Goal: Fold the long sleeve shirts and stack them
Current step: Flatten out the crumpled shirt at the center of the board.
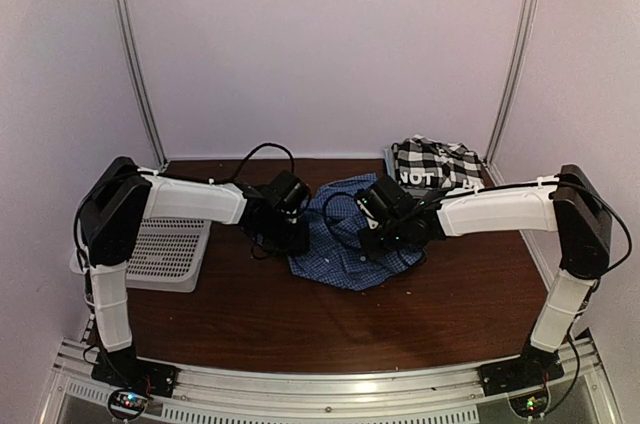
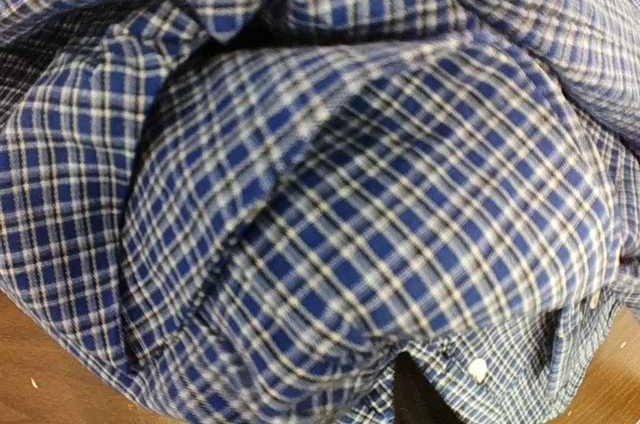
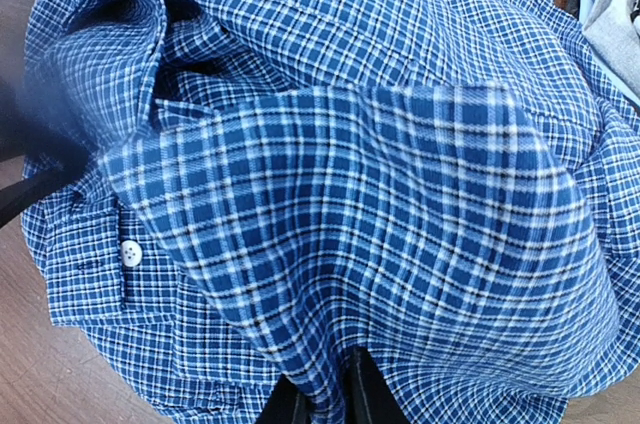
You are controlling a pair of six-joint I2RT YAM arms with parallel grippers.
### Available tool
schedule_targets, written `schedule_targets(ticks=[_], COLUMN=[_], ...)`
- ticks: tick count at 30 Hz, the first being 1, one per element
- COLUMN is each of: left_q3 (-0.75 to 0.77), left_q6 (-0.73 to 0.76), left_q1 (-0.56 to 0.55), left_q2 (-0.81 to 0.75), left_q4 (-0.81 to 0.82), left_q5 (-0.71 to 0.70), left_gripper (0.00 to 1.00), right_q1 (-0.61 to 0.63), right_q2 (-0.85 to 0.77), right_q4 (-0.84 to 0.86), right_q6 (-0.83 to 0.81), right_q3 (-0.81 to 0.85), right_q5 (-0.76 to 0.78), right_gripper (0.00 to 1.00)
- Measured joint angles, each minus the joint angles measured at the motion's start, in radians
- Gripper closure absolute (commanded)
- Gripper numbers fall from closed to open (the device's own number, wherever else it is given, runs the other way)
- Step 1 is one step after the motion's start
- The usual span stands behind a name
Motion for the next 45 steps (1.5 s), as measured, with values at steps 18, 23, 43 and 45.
schedule_targets(ticks=[18,23,43,45], left_q3=[0.028,0.029,0.172,0.175], left_q6=[0.034,0.076,0.254,0.268], left_q1=[0.055,0.212,0.422,0.422], left_q2=[-0.287,-0.397,-0.202,-0.18], left_q4=[-0.092,-0.113,-0.203,-0.211], left_q5=[0.005,0.046,0.235,0.242], left_gripper=[1.0,1.0,1.0,1.0], right_q1=[0.0,-0.001,-0.361,-0.403], right_q2=[-0.044,-0.123,-0.294,-0.288], right_q4=[-0.05,-0.09,-0.287,-0.293], right_q6=[0.0,0.0,0.076,0.072], right_q3=[-0.014,-0.045,-0.198,-0.161], right_q5=[0.027,0.038,0.158,0.174], right_gripper=[0.94,0.95,0.94,0.94])
